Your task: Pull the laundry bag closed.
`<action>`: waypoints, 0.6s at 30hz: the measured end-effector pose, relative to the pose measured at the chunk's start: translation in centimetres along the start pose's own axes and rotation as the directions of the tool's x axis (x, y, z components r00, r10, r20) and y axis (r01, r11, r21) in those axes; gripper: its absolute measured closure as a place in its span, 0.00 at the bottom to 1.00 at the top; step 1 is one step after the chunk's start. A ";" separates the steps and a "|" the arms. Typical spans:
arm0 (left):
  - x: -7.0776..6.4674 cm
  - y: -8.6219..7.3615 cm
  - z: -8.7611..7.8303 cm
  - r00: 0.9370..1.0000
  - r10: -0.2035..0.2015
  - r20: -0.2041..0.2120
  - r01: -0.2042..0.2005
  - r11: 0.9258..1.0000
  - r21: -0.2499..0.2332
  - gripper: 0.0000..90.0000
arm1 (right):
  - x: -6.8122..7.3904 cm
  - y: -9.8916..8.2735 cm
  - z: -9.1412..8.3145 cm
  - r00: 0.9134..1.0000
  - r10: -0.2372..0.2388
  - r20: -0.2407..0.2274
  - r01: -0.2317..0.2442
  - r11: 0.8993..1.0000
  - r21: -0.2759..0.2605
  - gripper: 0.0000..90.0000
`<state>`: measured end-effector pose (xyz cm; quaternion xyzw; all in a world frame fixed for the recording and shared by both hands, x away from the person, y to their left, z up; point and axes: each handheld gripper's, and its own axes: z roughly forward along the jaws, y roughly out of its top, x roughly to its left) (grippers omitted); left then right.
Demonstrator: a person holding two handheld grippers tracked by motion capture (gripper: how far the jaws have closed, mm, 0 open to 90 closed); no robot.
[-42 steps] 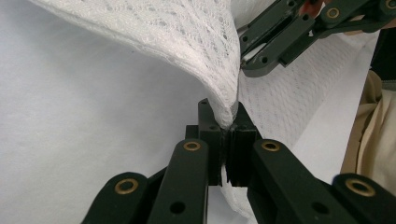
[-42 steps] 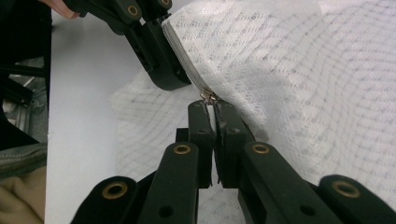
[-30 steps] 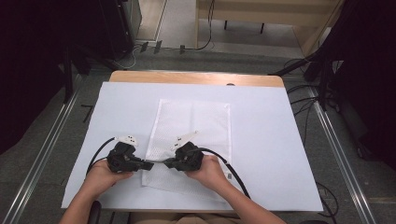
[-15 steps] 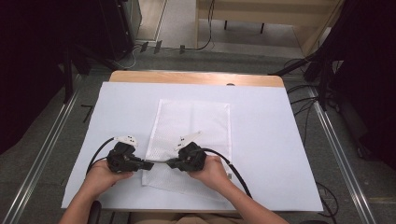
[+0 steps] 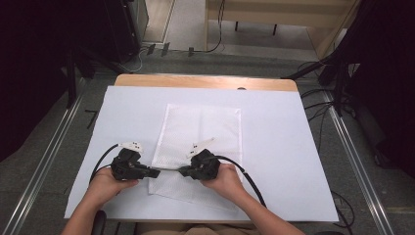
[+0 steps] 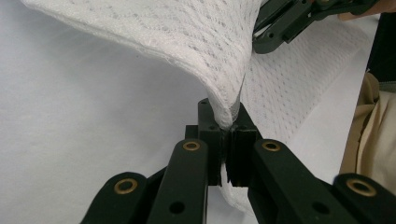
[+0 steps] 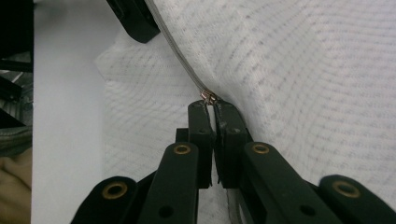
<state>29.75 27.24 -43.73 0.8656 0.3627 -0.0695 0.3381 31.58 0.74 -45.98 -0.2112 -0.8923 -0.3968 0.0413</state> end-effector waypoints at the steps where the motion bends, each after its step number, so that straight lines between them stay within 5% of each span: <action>1: 0.0 0.0 0.0 1.000 0.001 -0.001 -0.001 1.000 -0.001 0.97 | 0.0 -0.1 -0.1 1.000 0.005 0.002 -0.005 1.000 0.005 0.98; 18: -0.1 0.0 -0.1 1.000 -0.003 0.000 0.003 1.000 -0.007 0.97 | -0.6 -0.9 -1.0 1.000 0.017 0.012 -0.017 1.000 0.001 0.98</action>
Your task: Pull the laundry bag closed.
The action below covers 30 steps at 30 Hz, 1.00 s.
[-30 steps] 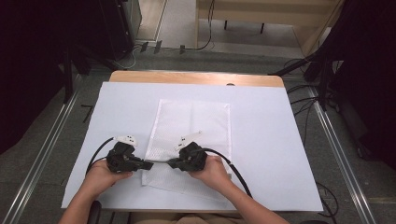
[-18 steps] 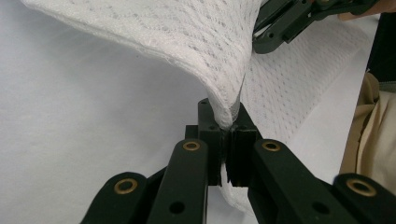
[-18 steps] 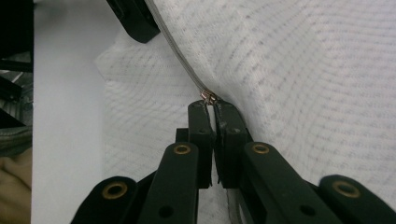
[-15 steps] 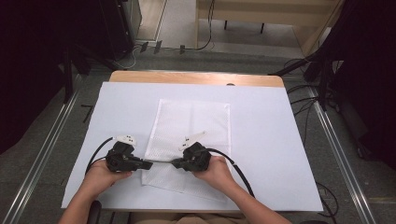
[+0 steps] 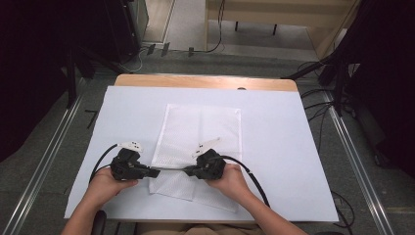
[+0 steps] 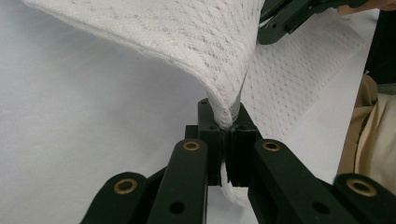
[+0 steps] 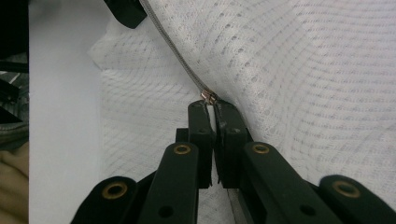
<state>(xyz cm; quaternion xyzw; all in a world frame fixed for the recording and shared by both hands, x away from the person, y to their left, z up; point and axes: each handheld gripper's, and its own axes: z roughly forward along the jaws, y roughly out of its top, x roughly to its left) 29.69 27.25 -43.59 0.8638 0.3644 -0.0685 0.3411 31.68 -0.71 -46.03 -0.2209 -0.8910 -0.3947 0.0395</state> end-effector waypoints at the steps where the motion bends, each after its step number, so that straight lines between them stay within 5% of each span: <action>1: 0.0 0.0 0.0 1.000 0.002 -0.002 -0.002 1.000 0.002 0.97 | 0.0 0.0 0.0 1.000 0.000 0.000 0.000 1.000 -0.001 0.98; 30: 0.1 -0.1 -0.2 1.000 -0.002 -0.009 0.002 1.000 -0.008 0.97 | -0.9 -1.3 -2.1 1.000 0.000 0.010 0.000 1.000 0.015 0.98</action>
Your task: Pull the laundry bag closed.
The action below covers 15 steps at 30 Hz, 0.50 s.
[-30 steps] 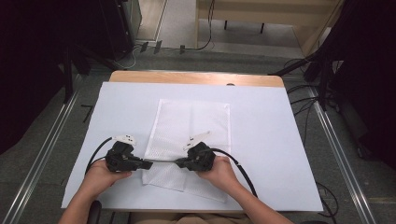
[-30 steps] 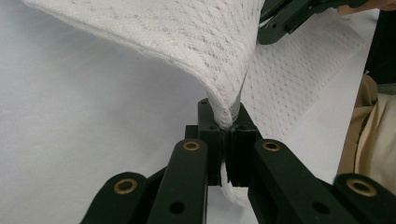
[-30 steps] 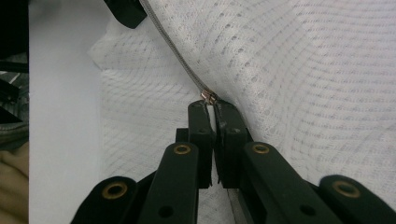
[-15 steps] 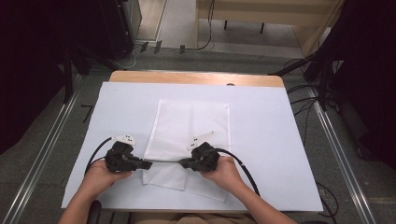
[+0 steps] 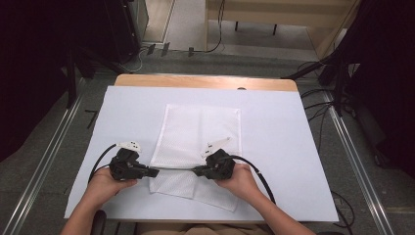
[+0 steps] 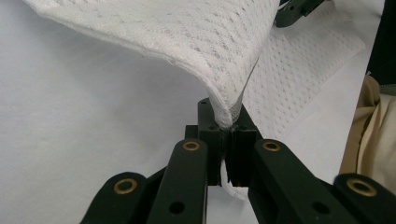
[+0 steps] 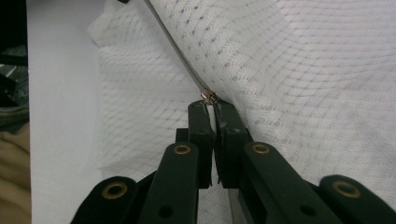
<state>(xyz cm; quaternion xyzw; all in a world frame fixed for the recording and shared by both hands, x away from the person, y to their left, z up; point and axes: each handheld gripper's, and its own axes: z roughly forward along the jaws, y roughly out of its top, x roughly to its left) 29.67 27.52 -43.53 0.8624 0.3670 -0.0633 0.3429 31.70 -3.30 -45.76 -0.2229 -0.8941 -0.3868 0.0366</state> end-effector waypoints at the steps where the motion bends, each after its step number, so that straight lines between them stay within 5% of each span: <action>1: 0.0 0.0 0.0 1.000 -0.002 0.007 0.003 1.000 -0.003 0.97 | 0.0 0.0 -0.1 1.000 0.000 0.004 0.000 1.000 0.003 0.98; 15: 0.1 -0.1 -0.3 1.000 -0.013 0.001 0.013 1.000 -0.008 0.97 | -0.4 -0.8 -1.2 1.000 0.011 0.029 -0.011 1.000 0.000 0.97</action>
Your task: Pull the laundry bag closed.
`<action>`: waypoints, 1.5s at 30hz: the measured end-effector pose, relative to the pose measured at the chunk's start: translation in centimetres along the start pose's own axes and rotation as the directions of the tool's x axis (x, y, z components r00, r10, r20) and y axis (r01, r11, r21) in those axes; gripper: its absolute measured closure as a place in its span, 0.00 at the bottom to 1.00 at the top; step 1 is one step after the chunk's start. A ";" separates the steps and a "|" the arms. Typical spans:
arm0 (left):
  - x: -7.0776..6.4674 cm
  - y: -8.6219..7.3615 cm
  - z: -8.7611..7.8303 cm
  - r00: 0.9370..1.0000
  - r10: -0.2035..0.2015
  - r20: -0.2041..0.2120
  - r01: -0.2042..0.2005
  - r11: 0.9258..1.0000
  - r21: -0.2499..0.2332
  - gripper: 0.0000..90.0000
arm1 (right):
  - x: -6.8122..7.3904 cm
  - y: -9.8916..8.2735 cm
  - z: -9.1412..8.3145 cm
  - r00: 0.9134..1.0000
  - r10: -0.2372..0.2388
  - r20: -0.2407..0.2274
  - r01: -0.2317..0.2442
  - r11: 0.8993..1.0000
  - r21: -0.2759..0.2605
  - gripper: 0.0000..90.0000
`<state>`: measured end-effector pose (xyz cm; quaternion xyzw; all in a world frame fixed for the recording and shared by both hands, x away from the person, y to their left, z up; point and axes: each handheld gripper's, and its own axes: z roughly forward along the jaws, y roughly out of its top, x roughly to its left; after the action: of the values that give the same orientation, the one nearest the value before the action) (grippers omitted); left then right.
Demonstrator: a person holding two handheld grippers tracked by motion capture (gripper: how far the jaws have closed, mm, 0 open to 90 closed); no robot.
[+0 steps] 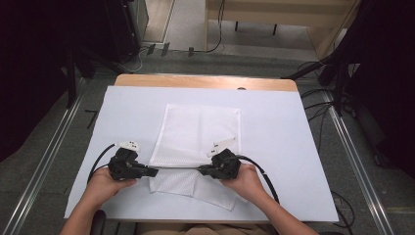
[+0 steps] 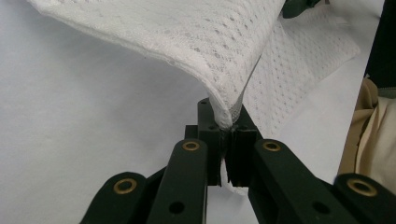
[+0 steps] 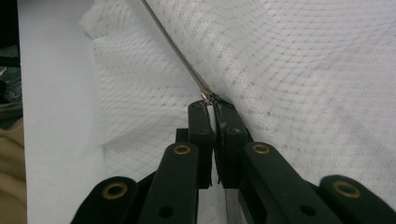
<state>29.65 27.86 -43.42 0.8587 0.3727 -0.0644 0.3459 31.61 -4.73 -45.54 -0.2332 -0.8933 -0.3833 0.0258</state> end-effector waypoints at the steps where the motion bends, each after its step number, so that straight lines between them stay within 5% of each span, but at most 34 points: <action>1: 0.0 0.0 0.0 1.000 -0.001 0.001 0.001 1.000 -0.002 0.97 | -0.1 -0.1 -0.1 1.000 -0.005 0.000 0.005 1.000 0.003 0.97; 45: 0.4 -0.5 -0.5 1.000 -0.014 0.009 0.015 1.000 -0.015 0.97 | -1.5 -2.9 -3.7 1.000 0.016 0.014 -0.016 1.000 -0.021 0.97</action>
<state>29.53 28.60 -43.44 0.8530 0.3778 -0.0679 0.3537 31.25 -9.62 -45.21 -0.2434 -0.8875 -0.3907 0.0200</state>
